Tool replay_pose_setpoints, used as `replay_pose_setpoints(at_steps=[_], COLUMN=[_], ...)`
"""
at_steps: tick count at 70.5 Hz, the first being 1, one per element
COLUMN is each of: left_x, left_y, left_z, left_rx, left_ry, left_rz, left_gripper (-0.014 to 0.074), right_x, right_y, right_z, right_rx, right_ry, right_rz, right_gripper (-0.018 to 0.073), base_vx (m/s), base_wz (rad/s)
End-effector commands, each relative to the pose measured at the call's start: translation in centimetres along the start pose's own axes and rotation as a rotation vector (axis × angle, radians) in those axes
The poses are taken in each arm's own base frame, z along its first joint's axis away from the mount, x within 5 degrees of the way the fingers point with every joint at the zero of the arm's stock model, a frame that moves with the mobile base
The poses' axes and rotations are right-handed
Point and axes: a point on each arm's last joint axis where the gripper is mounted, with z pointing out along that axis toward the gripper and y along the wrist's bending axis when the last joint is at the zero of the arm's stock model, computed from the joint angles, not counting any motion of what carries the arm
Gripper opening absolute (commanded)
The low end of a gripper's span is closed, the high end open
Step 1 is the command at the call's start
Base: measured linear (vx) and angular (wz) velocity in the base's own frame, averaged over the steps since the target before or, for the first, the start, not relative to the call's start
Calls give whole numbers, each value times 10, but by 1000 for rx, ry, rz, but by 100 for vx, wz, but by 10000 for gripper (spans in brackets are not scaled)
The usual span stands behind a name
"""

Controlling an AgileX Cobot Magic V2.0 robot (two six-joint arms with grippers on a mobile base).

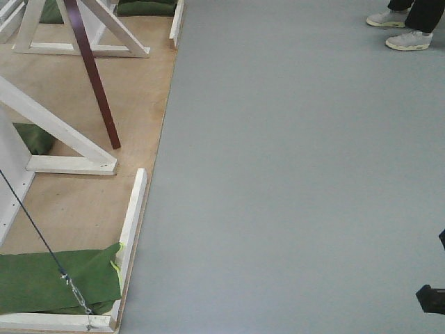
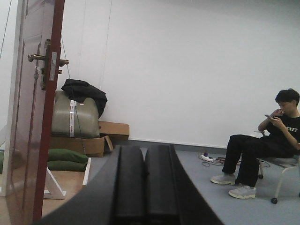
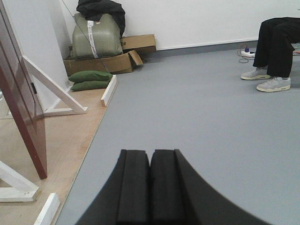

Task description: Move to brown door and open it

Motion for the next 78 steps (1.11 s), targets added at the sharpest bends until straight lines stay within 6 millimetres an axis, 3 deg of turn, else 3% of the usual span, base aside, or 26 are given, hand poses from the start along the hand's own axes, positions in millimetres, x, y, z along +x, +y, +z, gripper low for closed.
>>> replay_pose_setpoints(at_steps=[1,78], left_x=[-2,-2], left_y=[0,0], left_z=[-3,-3], left_rx=[14,14], left_ry=[-88,-88], left_rz=[-2,-2], left_gripper=[11,11], right_x=[-7,-7], right_y=[0,0], right_z=[-1,-1], right_rx=[2,2], right_ry=[-86,-86], right_rz=[-14,-14], right_gripper=[0,0], base_vx=[0,0], base_wz=[0,0])
